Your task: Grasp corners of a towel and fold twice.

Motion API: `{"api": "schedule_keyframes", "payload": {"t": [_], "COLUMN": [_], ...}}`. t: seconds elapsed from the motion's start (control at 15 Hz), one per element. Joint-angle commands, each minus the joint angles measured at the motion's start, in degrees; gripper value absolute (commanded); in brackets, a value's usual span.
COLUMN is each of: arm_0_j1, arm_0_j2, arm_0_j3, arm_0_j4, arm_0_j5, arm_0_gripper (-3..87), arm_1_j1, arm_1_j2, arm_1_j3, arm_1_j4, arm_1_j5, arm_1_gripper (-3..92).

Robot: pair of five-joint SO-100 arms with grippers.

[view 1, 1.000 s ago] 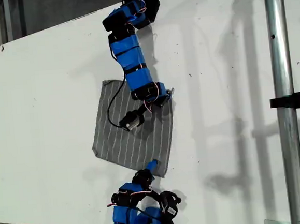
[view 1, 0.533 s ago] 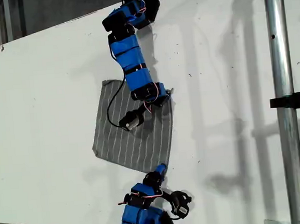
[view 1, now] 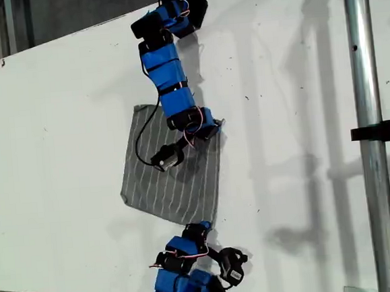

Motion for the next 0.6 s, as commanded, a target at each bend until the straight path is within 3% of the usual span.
{"api": "schedule_keyframes", "payload": {"t": [0.0,0.2,0.33,0.53], "arm_0_j1": [1.67,5.19,0.26,-12.66], "arm_0_j2": [2.37,-1.32,-3.08,-4.66], "arm_0_j3": [-13.45,-29.18,-32.7,-35.42], "arm_0_j4": [7.21,17.05,19.69,21.18], "arm_0_j5": [-1.23,-4.39,-0.26,11.69], "arm_0_gripper": [-2.7,-2.7,-2.7,-2.7], "arm_1_j1": [-2.99,-7.21,-4.04,5.1], "arm_1_j2": [7.03,6.24,13.97,25.75], "arm_1_j3": [-1.93,-11.69,-6.06,8.44], "arm_1_j4": [-0.26,1.58,2.46,5.89], "arm_1_j5": [0.88,1.23,1.41,0.35], "arm_1_gripper": [-0.3,-0.3,-0.3,-0.3]}}
